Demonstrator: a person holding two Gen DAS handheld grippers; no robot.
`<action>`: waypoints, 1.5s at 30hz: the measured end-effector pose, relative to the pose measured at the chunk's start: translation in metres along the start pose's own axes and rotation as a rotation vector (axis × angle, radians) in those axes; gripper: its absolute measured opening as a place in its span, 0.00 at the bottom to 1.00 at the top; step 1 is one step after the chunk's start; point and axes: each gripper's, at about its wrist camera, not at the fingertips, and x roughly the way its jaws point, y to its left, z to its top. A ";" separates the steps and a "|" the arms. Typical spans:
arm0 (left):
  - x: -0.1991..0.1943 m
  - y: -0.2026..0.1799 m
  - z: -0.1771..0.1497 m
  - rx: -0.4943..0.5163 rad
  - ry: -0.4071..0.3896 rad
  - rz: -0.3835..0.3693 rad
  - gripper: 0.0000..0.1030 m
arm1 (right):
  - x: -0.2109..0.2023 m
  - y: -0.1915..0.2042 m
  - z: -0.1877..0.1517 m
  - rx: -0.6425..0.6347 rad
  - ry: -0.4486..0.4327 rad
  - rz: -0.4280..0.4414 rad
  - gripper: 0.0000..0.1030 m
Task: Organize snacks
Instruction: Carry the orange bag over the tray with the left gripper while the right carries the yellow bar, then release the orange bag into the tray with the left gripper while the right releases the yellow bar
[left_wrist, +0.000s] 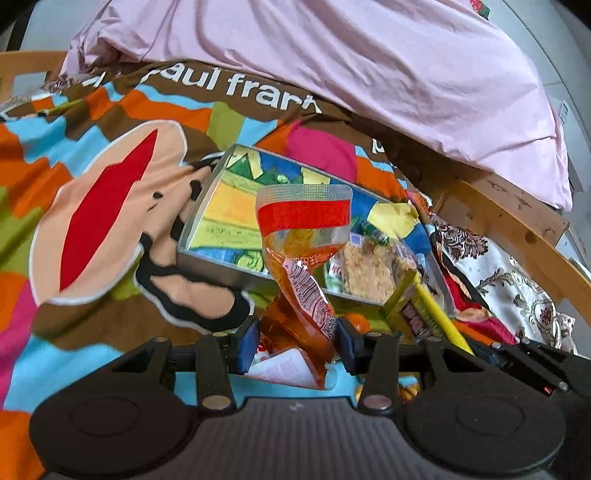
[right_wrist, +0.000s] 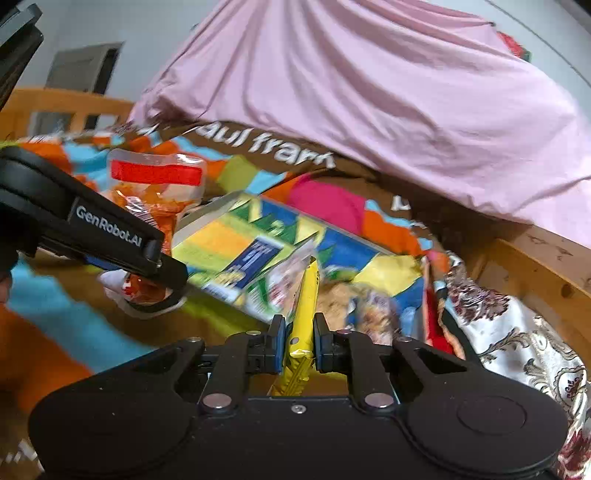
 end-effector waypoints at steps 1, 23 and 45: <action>0.002 -0.002 0.005 -0.001 -0.001 -0.002 0.47 | 0.005 -0.004 0.002 0.009 -0.009 -0.012 0.15; 0.119 -0.046 0.103 -0.076 0.117 -0.004 0.47 | 0.104 -0.100 0.000 0.112 -0.073 -0.255 0.16; 0.163 -0.023 0.103 -0.042 0.267 0.105 0.48 | 0.153 -0.089 -0.019 0.010 0.033 -0.275 0.25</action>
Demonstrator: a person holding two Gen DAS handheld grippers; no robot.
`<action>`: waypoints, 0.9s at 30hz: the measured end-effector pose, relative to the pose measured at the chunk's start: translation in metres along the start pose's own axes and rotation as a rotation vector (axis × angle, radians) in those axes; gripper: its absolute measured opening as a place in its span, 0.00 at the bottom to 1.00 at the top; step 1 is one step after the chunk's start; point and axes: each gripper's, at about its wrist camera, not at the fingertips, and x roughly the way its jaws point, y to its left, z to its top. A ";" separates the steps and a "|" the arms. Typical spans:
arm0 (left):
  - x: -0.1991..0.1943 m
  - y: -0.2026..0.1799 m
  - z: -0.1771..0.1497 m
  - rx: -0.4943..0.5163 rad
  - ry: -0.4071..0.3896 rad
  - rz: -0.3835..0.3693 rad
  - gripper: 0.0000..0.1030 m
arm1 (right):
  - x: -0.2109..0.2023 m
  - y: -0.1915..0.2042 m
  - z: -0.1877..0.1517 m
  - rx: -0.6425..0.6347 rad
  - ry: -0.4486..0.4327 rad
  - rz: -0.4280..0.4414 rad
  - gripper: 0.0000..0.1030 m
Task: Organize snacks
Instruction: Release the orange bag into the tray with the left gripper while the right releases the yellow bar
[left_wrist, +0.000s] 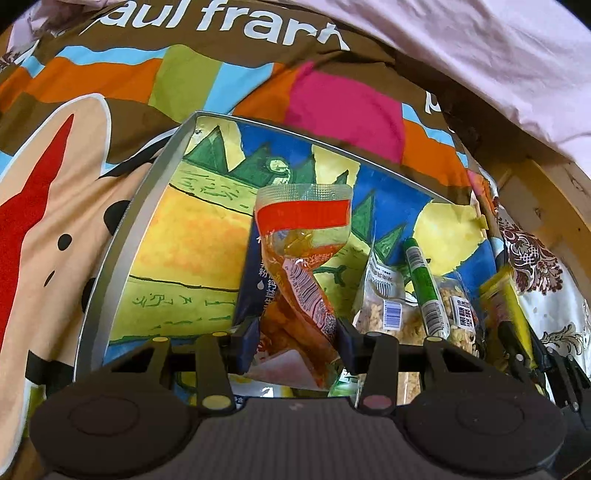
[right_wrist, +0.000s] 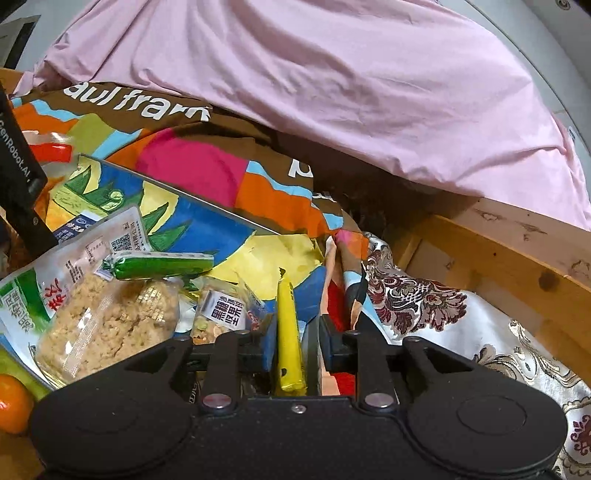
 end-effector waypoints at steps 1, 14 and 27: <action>0.000 0.001 0.000 -0.005 0.002 -0.002 0.48 | 0.000 0.000 0.000 0.001 0.002 0.001 0.27; -0.012 0.010 -0.012 -0.082 -0.008 -0.003 0.75 | -0.035 -0.035 0.015 0.267 0.009 0.092 0.76; -0.069 0.007 -0.038 -0.108 -0.094 -0.092 0.97 | -0.118 -0.063 0.033 0.413 -0.058 0.164 0.93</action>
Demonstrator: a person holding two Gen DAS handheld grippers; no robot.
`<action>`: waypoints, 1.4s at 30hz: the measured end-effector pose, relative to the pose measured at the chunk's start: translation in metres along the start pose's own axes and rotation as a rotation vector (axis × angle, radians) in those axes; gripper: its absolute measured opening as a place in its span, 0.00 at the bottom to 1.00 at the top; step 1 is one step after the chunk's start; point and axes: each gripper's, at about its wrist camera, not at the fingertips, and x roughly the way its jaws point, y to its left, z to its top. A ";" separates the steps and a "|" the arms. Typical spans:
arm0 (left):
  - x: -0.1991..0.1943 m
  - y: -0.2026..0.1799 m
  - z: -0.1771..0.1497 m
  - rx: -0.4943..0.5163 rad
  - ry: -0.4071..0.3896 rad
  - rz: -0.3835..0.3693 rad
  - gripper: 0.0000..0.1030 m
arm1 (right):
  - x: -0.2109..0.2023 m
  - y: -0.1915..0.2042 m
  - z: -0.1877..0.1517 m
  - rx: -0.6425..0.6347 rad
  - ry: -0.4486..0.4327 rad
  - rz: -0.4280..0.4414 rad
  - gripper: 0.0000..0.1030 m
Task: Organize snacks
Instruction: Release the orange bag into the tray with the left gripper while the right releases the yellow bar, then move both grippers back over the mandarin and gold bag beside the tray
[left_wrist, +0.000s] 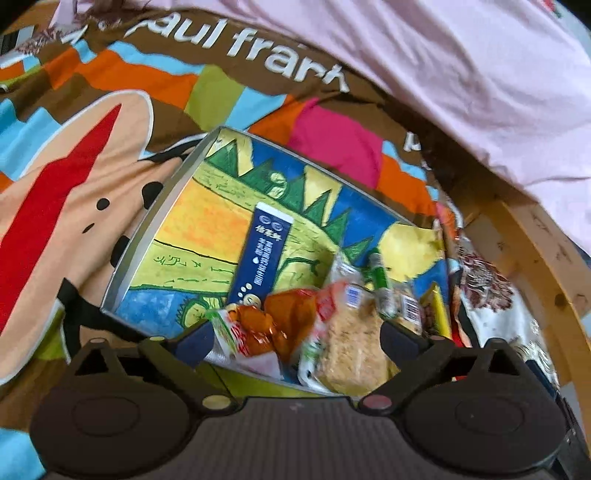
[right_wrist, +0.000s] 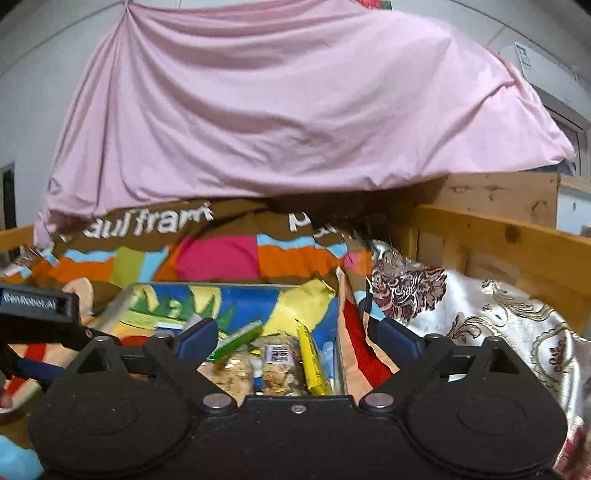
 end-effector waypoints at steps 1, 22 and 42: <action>-0.005 -0.002 -0.002 0.008 -0.003 -0.004 0.97 | -0.009 0.001 0.001 0.001 -0.004 0.004 0.93; -0.145 -0.010 -0.088 0.312 -0.215 -0.021 0.99 | -0.149 0.017 -0.020 0.054 0.014 0.097 0.99; -0.165 0.029 -0.133 0.377 -0.124 0.050 1.00 | -0.152 0.045 -0.059 -0.044 0.281 0.124 0.99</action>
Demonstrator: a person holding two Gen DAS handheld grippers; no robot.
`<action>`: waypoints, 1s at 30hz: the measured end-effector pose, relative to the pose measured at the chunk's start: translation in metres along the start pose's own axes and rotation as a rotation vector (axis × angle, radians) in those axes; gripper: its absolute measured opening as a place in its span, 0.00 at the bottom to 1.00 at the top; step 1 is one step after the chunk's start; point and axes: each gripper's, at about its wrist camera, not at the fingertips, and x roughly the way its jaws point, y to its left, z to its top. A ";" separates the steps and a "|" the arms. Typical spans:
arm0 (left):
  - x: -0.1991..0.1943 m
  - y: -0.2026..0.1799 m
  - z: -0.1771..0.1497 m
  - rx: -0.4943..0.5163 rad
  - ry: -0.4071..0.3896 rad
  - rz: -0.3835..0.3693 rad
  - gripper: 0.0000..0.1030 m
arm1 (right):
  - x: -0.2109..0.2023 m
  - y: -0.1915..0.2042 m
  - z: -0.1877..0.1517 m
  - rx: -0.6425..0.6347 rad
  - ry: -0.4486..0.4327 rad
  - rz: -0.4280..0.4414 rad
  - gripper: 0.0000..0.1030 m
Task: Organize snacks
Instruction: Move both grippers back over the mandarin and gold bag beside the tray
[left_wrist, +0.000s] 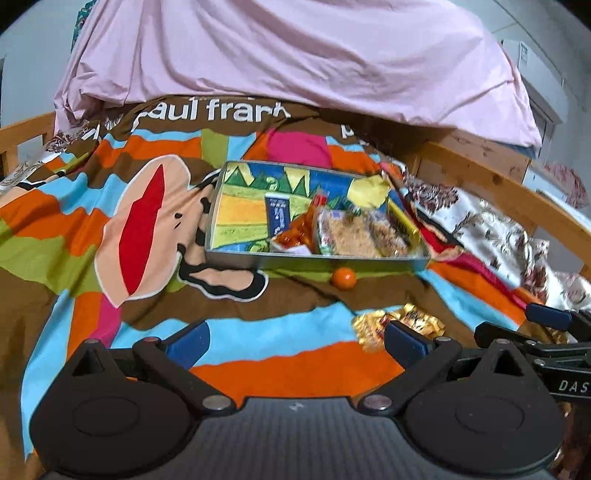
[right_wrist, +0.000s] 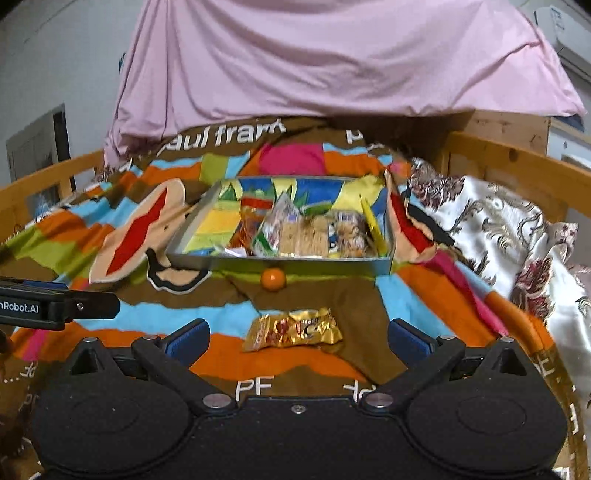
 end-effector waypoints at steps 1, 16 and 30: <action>0.001 0.001 -0.001 0.002 0.009 0.007 1.00 | 0.002 0.000 0.000 0.000 0.007 0.001 0.99; 0.016 0.011 -0.010 -0.002 0.060 0.061 1.00 | 0.019 -0.002 0.002 0.023 0.100 0.003 0.99; 0.049 -0.003 -0.003 0.003 0.098 0.049 1.00 | 0.030 -0.004 0.003 0.031 0.155 0.022 0.99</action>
